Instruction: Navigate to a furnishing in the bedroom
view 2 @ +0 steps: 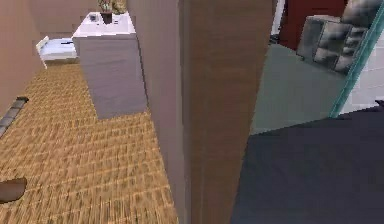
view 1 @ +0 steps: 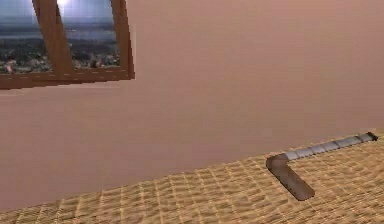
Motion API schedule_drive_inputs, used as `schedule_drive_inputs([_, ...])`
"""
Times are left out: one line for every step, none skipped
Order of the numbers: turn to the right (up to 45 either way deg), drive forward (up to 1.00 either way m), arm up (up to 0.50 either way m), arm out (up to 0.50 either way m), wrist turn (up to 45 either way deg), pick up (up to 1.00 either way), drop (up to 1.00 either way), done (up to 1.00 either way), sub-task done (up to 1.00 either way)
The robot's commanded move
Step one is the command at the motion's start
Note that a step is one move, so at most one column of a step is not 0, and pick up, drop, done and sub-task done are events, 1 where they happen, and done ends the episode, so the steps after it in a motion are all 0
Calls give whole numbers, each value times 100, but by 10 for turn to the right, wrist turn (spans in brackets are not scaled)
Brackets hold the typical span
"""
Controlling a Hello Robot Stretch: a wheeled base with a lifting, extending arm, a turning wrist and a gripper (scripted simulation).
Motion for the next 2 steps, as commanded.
schedule_drive_inputs([0, 95, 0, 0, 0, 0, 0, 0, 0])
schedule_drive_inputs([450, 0, 0, 0, 0, 0, 0, 0, 0])
